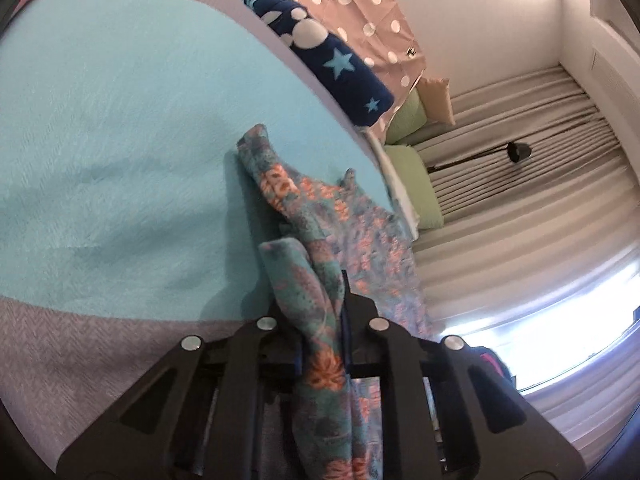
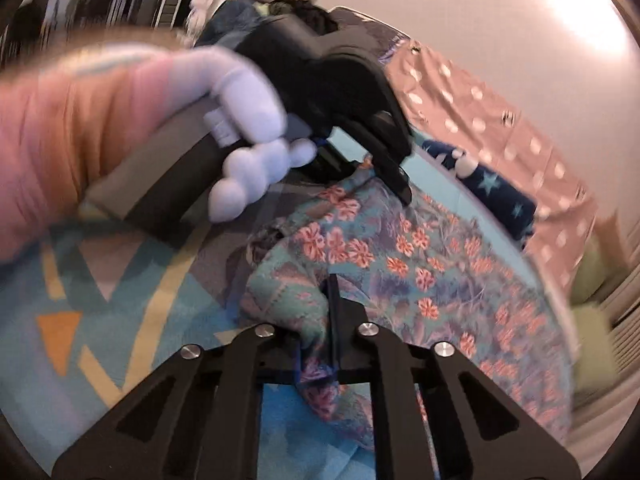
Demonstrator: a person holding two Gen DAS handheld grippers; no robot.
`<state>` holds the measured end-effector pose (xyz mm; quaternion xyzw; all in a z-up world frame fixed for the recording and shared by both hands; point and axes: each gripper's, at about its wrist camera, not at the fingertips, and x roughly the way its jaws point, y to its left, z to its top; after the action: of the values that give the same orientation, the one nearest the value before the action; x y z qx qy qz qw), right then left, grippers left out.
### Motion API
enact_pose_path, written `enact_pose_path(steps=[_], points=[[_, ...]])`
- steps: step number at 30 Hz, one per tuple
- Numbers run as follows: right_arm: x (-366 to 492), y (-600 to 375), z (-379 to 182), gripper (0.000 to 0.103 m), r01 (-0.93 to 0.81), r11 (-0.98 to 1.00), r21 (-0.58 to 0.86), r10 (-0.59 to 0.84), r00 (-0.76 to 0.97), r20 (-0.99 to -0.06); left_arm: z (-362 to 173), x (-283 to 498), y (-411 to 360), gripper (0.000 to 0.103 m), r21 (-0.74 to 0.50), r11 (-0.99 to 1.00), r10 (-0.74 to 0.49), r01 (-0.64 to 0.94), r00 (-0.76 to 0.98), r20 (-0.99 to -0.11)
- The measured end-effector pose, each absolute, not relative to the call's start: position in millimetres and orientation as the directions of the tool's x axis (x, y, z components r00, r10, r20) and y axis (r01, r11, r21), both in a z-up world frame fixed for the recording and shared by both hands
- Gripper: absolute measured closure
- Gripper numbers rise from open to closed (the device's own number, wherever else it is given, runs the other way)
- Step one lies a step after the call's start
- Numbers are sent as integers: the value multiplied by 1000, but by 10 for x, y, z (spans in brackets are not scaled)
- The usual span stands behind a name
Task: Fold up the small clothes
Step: 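Lift the held cloth edge with both grippers and fold it over the cloth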
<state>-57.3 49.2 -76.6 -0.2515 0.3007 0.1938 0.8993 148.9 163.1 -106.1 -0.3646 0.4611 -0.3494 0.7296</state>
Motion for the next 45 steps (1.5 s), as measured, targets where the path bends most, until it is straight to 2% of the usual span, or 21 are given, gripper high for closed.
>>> enact_pose_path(steps=[8,21,30,38,45], points=[[-720,172,-437,95,-485,853,-194,294,753,-588,-523,1401,1367,89,-817,508,-842,273,356,-404],[-771,-795,-35,96,-383,922,60,361,790,-495,-5,1371,642,90,-778,539,-828,322,371,-420],[-730,-1725,5,96,-291,934,205,354,821,-449,209,1427,-252,90,-720,586,-808,373,336,-484],[-798,-2471,-166,96,-201,928,313,331,829,-451,202,1484,-1189,90,-669,617,-786,414,271,-556],[-897,-3065,-395,96,-105,912,396,297,835,-462,37,1512,-1996,90,-555,691,-699,463,231,-677]])
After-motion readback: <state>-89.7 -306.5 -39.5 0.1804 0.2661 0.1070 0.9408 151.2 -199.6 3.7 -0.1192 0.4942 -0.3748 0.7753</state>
